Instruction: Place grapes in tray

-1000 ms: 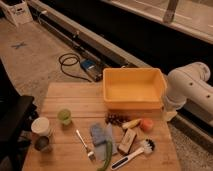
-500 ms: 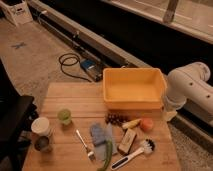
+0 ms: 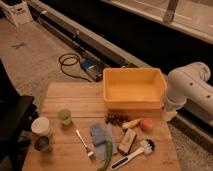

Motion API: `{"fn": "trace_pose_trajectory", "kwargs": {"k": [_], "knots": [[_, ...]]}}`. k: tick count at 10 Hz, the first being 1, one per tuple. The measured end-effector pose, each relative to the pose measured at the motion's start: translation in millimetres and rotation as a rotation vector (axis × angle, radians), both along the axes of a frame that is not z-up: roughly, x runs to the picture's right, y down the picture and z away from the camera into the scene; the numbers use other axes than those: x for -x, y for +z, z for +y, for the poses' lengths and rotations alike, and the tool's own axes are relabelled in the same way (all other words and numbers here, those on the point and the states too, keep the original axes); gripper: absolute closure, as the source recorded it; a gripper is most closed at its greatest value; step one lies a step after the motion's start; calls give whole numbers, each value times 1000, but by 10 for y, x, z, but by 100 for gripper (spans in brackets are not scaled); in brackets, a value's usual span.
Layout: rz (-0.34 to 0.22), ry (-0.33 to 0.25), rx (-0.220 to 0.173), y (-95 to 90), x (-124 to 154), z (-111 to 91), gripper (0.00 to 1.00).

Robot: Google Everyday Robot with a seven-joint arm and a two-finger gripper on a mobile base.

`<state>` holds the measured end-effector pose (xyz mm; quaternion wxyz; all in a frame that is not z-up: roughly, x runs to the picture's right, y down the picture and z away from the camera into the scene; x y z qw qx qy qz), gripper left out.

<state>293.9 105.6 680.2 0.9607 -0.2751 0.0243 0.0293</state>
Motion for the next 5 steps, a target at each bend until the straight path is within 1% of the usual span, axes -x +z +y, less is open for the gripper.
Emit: {"fn": "trace_pose_trajectory", "kwargs": {"k": [1, 2, 3, 5], "knots": [[-4, -21, -28, -40, 19, -58, 35], [-14, -43, -47, -81, 65, -111, 35], [-39, -72, -63, -107, 210, -187, 35], [-93, -125, -71, -71, 618, -236, 35]]}}
